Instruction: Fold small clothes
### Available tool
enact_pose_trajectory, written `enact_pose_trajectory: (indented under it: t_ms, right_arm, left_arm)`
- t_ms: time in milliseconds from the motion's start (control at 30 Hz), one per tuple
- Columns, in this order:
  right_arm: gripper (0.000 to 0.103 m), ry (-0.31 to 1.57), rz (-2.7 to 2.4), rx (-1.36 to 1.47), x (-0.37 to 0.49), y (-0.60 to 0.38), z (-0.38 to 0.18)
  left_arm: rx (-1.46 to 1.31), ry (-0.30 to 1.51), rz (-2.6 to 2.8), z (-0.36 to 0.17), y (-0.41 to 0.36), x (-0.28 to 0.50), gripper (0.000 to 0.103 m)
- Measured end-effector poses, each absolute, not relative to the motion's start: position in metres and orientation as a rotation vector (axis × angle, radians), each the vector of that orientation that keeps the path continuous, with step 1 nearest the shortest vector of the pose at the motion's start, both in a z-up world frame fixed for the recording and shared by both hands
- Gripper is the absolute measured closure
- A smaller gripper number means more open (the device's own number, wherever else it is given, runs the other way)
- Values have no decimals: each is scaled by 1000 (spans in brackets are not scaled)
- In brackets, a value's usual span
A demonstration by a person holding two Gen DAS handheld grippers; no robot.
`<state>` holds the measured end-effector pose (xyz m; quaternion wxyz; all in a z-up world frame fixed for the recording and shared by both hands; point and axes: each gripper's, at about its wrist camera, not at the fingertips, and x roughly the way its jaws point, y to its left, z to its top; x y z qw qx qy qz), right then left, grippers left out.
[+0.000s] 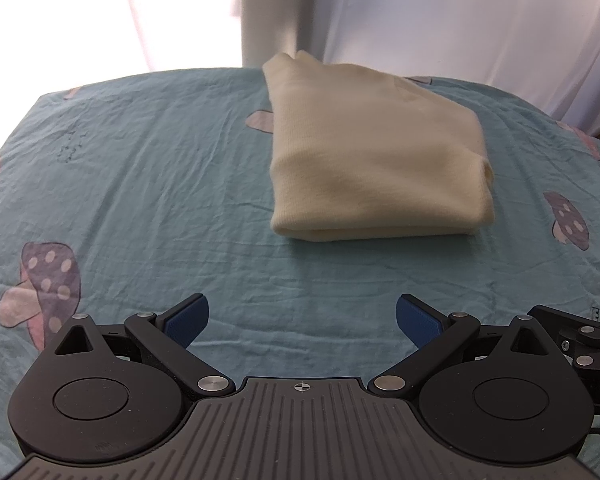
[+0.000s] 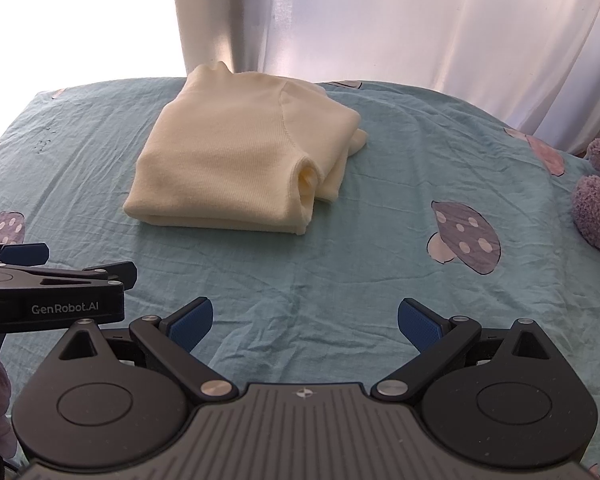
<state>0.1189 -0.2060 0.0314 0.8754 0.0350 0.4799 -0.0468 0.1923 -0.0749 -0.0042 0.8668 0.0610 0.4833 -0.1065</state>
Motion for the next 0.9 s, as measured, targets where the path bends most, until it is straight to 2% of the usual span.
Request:
enact_pose_trajectory:
  t_ms: [900]
  right_arm:
    - [4, 1007, -96, 80, 127, -206, 30]
  left_arm:
    - [167, 1009, -253, -8, -80, 196, 0]
